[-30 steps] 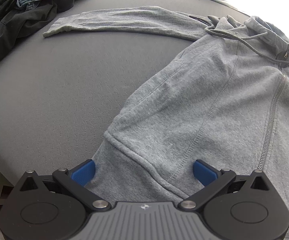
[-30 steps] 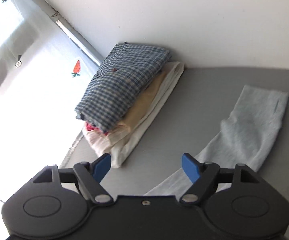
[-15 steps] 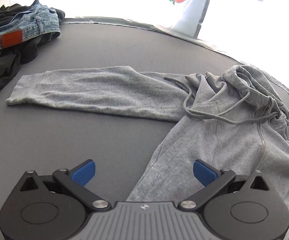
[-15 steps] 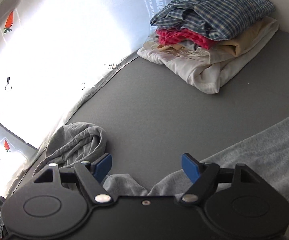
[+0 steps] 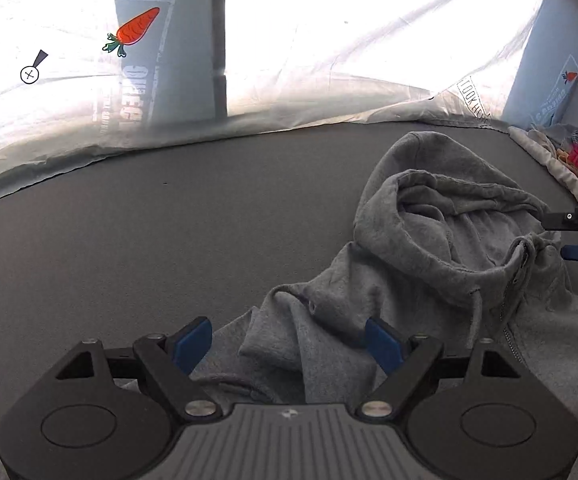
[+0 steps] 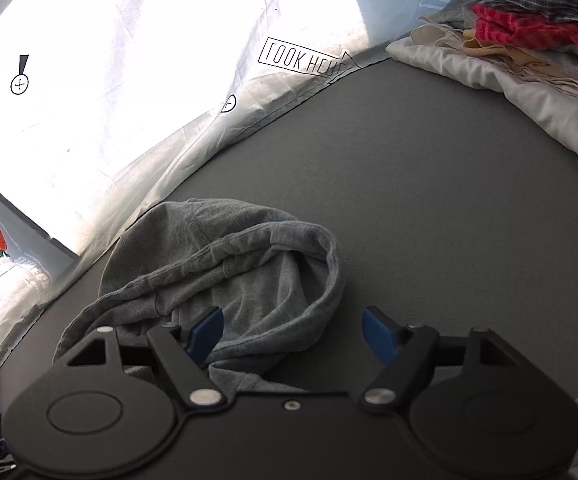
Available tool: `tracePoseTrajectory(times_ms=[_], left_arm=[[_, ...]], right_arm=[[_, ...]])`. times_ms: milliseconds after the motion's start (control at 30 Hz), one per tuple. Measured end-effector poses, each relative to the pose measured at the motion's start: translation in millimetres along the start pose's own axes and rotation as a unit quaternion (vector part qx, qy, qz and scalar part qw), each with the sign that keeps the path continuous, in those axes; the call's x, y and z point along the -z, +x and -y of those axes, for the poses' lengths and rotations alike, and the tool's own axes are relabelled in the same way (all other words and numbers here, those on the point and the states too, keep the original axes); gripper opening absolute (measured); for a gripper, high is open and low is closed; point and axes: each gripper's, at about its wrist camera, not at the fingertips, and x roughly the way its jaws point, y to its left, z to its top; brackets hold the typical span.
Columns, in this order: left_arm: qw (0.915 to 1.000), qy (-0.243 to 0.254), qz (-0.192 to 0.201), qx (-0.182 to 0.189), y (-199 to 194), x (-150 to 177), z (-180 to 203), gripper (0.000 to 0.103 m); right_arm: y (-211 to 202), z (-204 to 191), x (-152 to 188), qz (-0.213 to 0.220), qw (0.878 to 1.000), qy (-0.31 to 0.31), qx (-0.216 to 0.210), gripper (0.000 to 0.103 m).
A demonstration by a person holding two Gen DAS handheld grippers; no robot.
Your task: Fold clothes
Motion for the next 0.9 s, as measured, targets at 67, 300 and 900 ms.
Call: tracePoseTrajectory(times_ms=[67,300,900], left_arm=[[0.999,0.034,-0.007,0.027,16,-8,11,0.081],[0.9996,0.021,0.016,0.011,32,0,29,0.017],[0.9796,-0.035,0.126,-0.153,-29,-31,-6,0.009]], right_arm=[[14,-8,-5,-0.005,1.0,-0.012,0.019,0.077],[28,-39,-4,-0.024,0.985,-0.147,0.087,0.011],[8,-163,-98,0.131,0.952,-0.278,0.009,0.008]])
